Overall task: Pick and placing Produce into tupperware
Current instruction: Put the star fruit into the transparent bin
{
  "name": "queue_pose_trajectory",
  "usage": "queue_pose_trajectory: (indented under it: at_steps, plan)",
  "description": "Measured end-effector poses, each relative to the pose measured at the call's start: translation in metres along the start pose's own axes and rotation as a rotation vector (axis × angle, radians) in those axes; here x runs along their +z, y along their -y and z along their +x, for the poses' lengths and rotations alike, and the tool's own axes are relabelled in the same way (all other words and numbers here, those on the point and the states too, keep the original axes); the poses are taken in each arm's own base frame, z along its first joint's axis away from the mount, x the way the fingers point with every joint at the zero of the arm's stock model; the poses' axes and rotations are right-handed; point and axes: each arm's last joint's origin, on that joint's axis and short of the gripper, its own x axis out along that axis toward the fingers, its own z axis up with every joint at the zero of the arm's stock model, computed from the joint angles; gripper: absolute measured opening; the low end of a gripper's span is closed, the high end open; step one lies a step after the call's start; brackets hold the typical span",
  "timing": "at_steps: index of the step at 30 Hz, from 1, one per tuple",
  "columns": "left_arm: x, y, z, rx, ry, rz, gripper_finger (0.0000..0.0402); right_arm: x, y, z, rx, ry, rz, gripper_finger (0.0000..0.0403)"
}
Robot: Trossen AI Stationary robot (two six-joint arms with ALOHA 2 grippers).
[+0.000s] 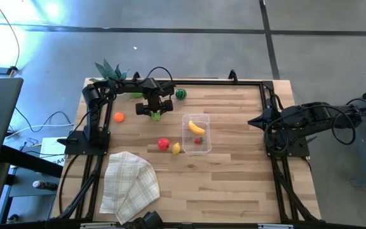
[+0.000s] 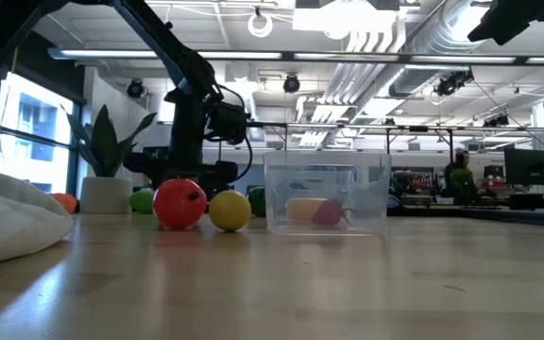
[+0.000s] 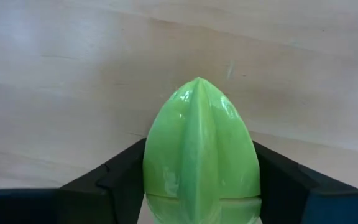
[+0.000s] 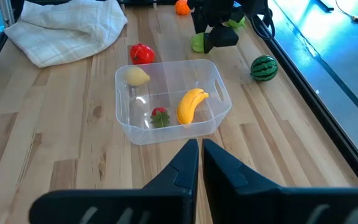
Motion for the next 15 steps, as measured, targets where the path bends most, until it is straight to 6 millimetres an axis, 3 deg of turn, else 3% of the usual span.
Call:
queue_pose_trajectory:
  at_steps: [10, 15]
  plan:
    - [0.0, 0.0002, 0.0003, 0.0, 0.003, 0.001, 0.0211, 0.0, 0.0, 0.0, 0.0, 0.0, 0.0, 0.0011]
    - [0.0002, 0.0002, 0.0005, 0.001, 0.006, 0.001, 0.0222, 0.0, 0.0, 0.0, 0.0, 0.0, 0.0, 0.0011]
